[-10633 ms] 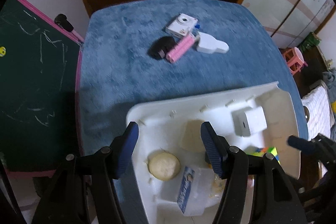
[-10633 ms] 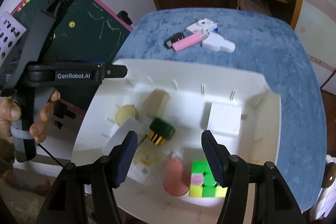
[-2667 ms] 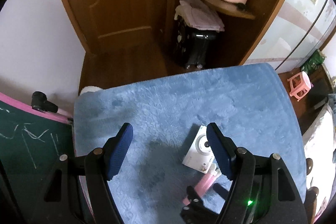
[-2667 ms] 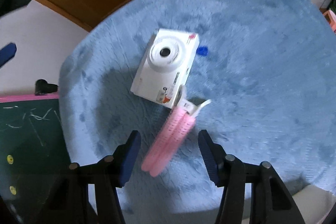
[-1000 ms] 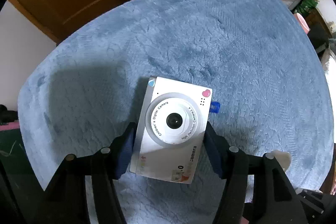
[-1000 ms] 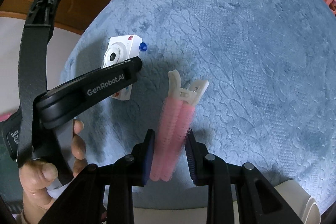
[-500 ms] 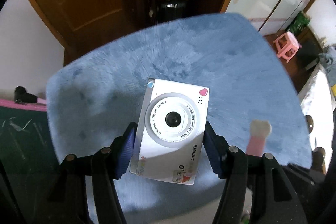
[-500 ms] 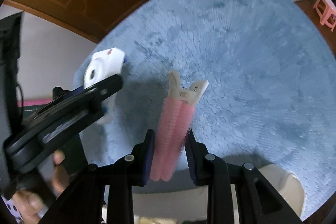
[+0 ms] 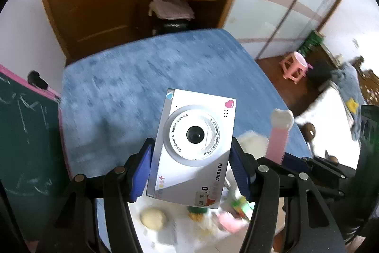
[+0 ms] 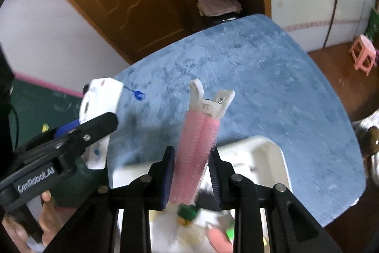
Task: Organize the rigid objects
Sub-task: 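Carry the white device and pink stick into the tray and release both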
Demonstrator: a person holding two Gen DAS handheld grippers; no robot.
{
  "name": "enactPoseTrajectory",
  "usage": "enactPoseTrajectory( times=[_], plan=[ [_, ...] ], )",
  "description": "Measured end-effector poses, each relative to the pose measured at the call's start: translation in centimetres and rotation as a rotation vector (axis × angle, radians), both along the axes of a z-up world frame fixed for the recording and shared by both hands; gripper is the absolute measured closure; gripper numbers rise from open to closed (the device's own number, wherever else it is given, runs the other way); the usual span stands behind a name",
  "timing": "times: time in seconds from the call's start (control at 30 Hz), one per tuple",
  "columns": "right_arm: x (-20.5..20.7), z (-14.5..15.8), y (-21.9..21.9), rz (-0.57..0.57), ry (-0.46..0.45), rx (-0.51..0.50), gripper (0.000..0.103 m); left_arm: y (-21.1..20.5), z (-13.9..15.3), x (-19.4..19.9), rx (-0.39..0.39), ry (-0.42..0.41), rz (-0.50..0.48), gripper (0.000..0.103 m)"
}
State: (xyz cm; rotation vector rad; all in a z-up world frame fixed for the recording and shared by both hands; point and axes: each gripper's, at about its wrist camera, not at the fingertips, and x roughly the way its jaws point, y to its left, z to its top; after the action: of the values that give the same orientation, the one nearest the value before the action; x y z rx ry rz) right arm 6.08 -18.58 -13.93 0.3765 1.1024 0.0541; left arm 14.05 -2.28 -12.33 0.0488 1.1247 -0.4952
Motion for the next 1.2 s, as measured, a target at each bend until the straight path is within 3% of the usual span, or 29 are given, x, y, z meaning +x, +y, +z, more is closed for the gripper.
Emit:
enactPoseTrajectory(
  times=[0.17,0.33,0.53,0.7,0.8,0.9,1.0,1.2],
  plan=[
    [-5.4,-1.6,0.4,0.106,0.026,-0.037,0.075,-1.4,-2.3,-4.2,0.018,0.041,-0.06,0.038],
    [-9.7,-5.5,1.8,0.254,0.114,-0.11,0.075,-2.8,-6.1,-6.4,0.075,0.096,-0.072,0.038],
    [-11.0,-9.2,3.6,0.383,0.183,-0.127,0.075,-3.3,-10.0,-6.7,0.095,0.149,-0.021,0.039],
    [-10.1,-11.4,4.0,0.447,0.216,-0.153,0.071,-3.1,-12.6,-6.0,0.094,0.201,0.084,0.04],
    [-10.0,-11.4,3.4,0.481,0.214,-0.133,0.065,-3.1,-13.1,-5.8,0.109,0.204,0.139,0.04],
    [-10.2,-10.1,2.6,0.496,0.16,-0.152,0.039,-2.8,-12.6,-5.9,0.102,0.207,0.184,0.038],
    [-10.3,-8.5,1.8,0.515,0.108,-0.157,0.039,-2.6,-10.7,-6.5,0.093,0.167,0.209,0.027],
    [-10.1,-6.0,0.0,0.52,0.034,-0.185,0.039,-2.4,-6.8,-8.1,0.077,0.097,0.252,0.027]
  ],
)
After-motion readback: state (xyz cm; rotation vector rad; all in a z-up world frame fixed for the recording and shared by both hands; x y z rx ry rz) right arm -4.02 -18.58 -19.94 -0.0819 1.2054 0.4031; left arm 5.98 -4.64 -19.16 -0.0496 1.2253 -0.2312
